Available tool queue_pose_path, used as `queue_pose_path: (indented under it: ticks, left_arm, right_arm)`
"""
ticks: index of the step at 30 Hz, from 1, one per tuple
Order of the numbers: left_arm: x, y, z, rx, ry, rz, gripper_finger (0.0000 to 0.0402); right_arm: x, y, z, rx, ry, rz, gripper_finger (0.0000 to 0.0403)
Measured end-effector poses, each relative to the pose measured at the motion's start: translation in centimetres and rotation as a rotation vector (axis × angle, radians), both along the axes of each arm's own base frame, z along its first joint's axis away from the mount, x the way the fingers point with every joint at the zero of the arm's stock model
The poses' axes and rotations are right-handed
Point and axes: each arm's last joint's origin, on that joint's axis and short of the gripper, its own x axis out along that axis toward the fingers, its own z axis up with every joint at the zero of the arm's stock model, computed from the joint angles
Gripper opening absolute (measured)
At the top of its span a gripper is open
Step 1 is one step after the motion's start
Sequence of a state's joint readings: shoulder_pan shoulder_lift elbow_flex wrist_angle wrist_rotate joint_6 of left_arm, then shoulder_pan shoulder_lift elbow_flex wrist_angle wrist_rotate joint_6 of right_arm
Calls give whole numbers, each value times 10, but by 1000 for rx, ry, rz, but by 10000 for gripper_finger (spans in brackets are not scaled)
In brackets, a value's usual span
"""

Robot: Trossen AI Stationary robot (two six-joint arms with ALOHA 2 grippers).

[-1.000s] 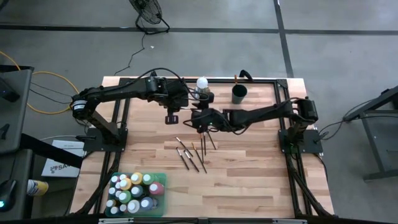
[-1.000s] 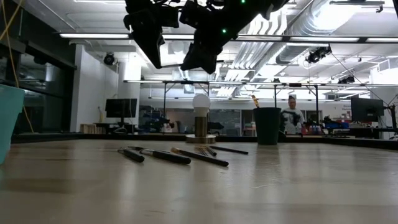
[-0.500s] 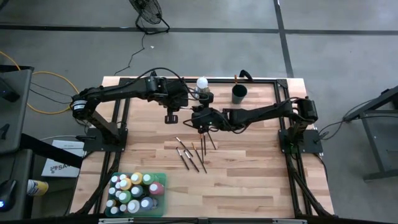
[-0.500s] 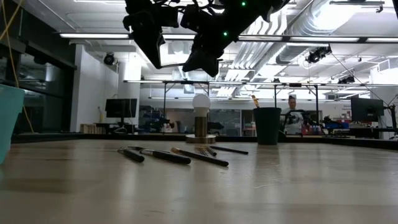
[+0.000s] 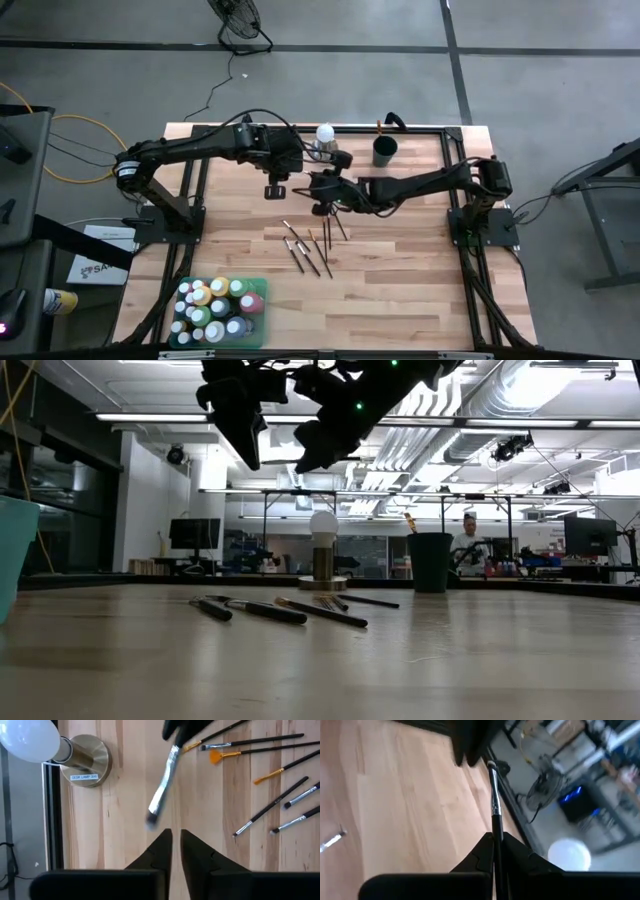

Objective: Pick & Place Paint Supplies
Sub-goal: Put the silver paint brush into the black cup

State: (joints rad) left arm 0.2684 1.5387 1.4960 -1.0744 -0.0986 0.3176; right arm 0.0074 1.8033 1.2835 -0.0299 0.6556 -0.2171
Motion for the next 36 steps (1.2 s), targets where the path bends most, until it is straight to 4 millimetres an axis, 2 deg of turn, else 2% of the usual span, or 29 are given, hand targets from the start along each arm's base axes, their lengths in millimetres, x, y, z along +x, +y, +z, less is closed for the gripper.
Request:
queue_pose_path:
  ticks: [4, 8, 15, 19, 24, 29, 36]
  left_arm:
    - [-3, 0, 4, 33, -6, 20, 62]
    - [-7, 1, 12, 67, -28, 72, 75]
    - [-20, -2, 30, 89, -114, 109, 77]
    - [-21, -3, 35, 90, -158, 119, 77]
    - [-20, -3, 35, 75, -171, 117, 77]
    - [-18, -4, 36, 50, -197, 103, 77]
    - [-15, -3, 38, 46, -237, 122, 77]
  right_arm:
    - [-6, -2, 2, 144, -88, -106, 10]
    - [-18, -12, 9, 290, -177, -256, 10]
    - [-42, -35, 28, 350, -328, -472, 10]
    - [-65, -46, 28, 381, -413, -555, 10]
    - [-100, -53, 18, 402, -597, -640, 10]
    - [-130, -55, -4, 345, -752, -696, 10]
    - [-144, -73, -27, 262, -866, -712, 10]
